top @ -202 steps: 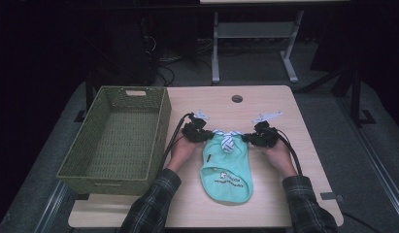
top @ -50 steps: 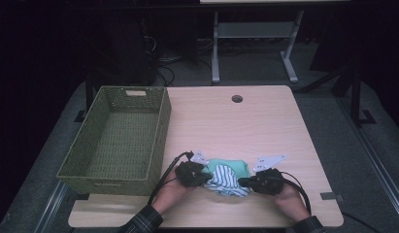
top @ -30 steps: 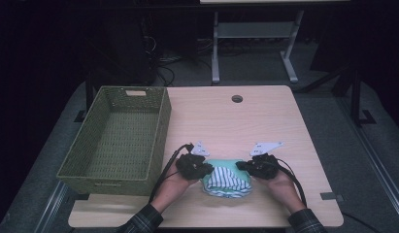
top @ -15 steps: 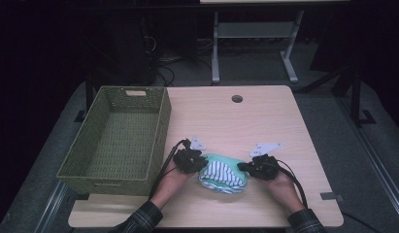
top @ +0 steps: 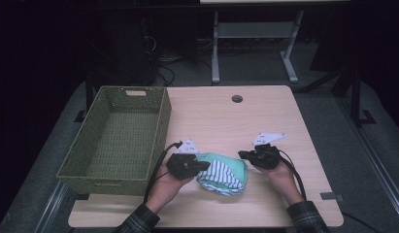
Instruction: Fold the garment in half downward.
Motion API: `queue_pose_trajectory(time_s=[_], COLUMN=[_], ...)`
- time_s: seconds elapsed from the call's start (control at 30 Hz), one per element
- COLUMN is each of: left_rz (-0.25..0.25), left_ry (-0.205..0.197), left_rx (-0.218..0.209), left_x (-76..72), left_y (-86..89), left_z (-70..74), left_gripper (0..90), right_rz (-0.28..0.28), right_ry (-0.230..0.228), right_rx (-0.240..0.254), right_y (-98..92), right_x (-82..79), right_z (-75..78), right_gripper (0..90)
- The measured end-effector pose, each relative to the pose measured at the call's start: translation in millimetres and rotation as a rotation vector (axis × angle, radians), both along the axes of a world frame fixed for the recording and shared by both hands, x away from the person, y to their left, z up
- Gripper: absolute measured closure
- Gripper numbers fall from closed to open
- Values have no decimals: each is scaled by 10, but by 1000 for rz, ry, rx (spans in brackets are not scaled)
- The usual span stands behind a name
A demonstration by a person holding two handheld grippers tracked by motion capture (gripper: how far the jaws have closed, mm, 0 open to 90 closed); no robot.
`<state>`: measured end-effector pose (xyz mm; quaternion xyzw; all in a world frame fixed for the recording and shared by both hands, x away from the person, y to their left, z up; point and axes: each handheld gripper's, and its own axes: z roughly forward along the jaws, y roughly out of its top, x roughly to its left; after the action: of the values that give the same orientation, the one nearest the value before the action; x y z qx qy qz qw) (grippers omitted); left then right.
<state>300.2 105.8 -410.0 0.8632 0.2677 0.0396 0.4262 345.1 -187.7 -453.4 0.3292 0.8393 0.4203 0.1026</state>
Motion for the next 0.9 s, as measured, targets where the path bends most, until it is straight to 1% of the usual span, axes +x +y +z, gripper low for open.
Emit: queue_pose_trajectory(time_s=[0.03, 0.07, 0.1, 0.13, 0.2, 0.23, 0.3, 0.37, 0.4, 0.43, 0.5, 0.6, 0.63, 0.7, 0.8, 0.87, 0.9], left_rz=[-8, -15, -25, -30, -51, -58, -74, -96, -112, -117, -133, -137, -133, -136, -131, -129, -132], left_ry=[5, 10, 15, 27, 26, 30, 38, 45, 51, 55, 64, 73, 79, 85, 86, 79, 71], left_rx=[-2, -4, -8, -15, -7, -9, -9, -2, 10, 15, 30, 54, 51, 62, 71, 86, 100], left_x=[-24, -49, -72, -104, -155, -182, -226, -253, -265, -275, -284, -267, -258, -235, -226, -222, -216], left_y=[4, 5, 3, -3, -20, -34, -73, -119, -156, -181, -230, -269, -276, -279, -279, -273, -265], left_z=[-7, -17, -31, -43, -69, -85, -115, -157, -193, -220, -284, -354, -370, -396, -417, -421, -423], left_gripper=[895, 895, 895, 895, 895, 895, 895, 895, 895, 895, 895, 895, 895, 895, 895, 895, 895], right_rz=[1, -4, 2, 1, 7, 8, 14, 25, 29, 34, 39, 57, 58, 67, 76, 77, 80], right_ry=[-17, -12, 3, -1, 7, -3, 7, 22, 29, 31, 35, 31, 43, 43, 51, 57, 59], right_rx=[11, 21, 11, 2, 12, 11, 17, 1, -6, -13, -13, -19, -18, -26, -27, -27, -27], right_y=[6, 16, 34, 54, 90, 109, 140, 170, 183, 196, 207, 219, 227, 231, 242, 246, 247], right_x=[27, 56, 99, 125, 181, 199, 222, 222, 217, 211, 205, 201, 191, 187, 176, 171, 169], right_z=[-2, -12, -24, -33, -44, -55, -84, -124, -136, -147, -147, -160, -163, -172, -176, -177, -179], right_gripper=[896, 896, 896, 896, 896, 896, 896, 896, 897, 896, 896, 896, 896, 896, 896, 896, 896])
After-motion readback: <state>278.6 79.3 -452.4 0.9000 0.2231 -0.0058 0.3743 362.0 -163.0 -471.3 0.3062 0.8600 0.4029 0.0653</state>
